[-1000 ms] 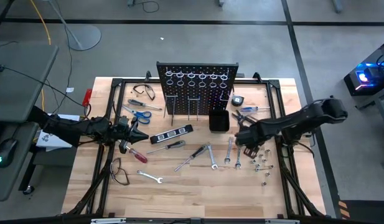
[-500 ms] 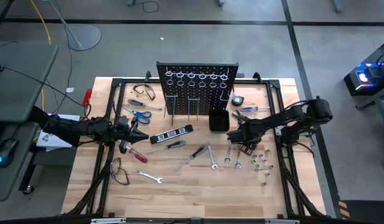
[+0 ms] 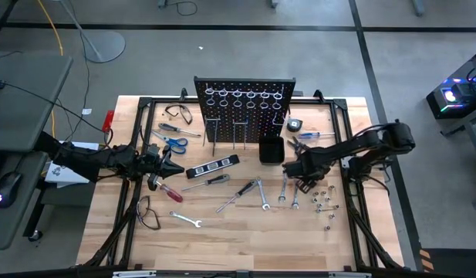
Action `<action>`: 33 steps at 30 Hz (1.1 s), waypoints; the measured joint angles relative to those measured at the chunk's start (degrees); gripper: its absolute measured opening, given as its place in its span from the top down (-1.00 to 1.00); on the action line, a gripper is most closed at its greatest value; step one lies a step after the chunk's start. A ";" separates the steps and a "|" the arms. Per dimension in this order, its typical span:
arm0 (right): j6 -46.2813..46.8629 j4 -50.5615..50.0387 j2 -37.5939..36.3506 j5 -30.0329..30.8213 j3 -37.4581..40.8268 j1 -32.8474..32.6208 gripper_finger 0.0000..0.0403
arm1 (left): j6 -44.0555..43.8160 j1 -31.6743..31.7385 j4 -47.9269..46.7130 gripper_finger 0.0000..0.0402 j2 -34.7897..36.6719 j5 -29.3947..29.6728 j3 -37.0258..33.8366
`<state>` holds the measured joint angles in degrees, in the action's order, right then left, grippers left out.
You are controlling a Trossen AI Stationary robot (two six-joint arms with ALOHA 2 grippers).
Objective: Hang tools onto peg board
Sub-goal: Put the silver socket in the black bin on the pegboard
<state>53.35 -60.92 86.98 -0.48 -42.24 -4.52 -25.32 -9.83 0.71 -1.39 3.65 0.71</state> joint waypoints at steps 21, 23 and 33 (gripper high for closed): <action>27.66 6.82 -22.48 1.86 12.00 2.07 0.05 | 0.00 0.00 0.07 1.00 0.00 -0.01 0.00; 27.66 6.88 -21.77 1.87 12.00 2.28 0.05 | 0.00 -0.01 0.07 1.00 0.00 -0.01 0.00; 27.66 10.35 -15.56 0.14 12.00 2.28 0.05 | 0.00 -0.01 0.09 1.00 0.00 0.00 0.00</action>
<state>81.01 -50.57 71.42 -0.34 -30.24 -2.24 -25.32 -9.85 0.80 -1.39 3.65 0.71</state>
